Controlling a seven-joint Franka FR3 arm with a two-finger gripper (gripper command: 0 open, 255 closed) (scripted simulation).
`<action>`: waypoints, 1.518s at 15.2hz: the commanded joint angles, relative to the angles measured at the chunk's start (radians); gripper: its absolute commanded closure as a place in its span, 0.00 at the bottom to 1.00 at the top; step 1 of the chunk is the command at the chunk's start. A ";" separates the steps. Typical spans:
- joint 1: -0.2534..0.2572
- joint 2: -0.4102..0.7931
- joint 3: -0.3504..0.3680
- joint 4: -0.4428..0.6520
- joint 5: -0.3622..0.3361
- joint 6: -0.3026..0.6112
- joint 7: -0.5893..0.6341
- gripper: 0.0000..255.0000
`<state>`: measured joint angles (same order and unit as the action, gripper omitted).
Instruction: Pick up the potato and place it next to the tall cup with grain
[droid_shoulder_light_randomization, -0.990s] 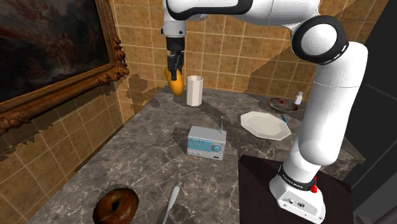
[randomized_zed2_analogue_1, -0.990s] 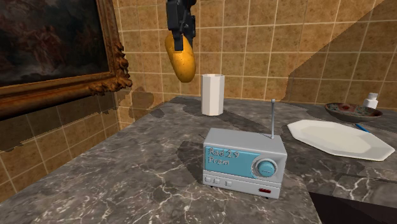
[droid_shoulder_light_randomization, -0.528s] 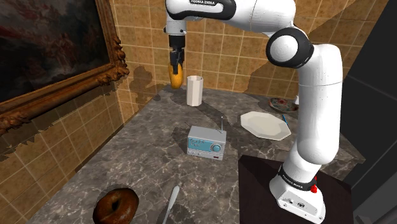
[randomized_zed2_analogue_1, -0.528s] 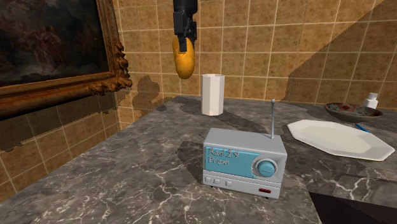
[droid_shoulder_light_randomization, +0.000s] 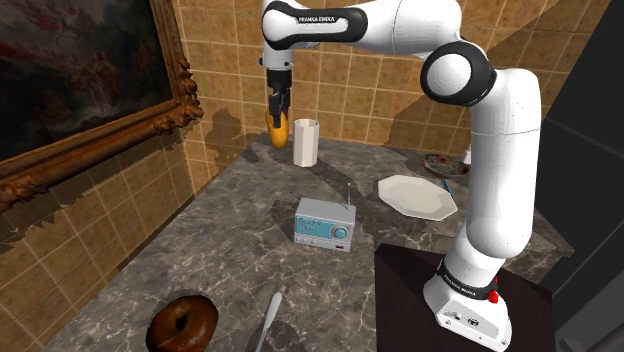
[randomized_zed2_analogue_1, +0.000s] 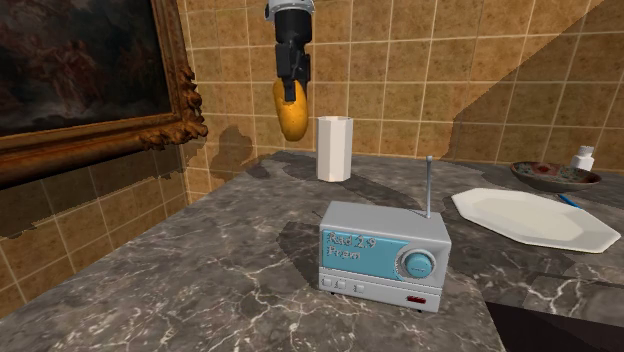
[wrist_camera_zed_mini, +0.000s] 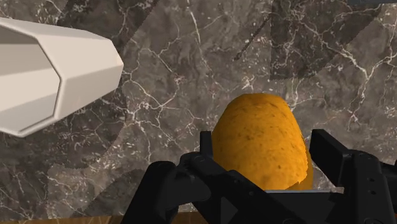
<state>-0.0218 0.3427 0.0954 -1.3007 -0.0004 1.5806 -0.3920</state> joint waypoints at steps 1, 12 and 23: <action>-0.001 -0.007 0.000 -0.040 0.001 0.033 -0.002 1.00; -0.004 -0.014 -0.001 -0.198 0.001 0.184 -0.005 1.00; -0.004 0.009 -0.002 -0.314 0.000 0.323 -0.007 1.00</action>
<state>-0.0257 0.3516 0.0930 -1.5998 -0.0009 1.8882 -0.3984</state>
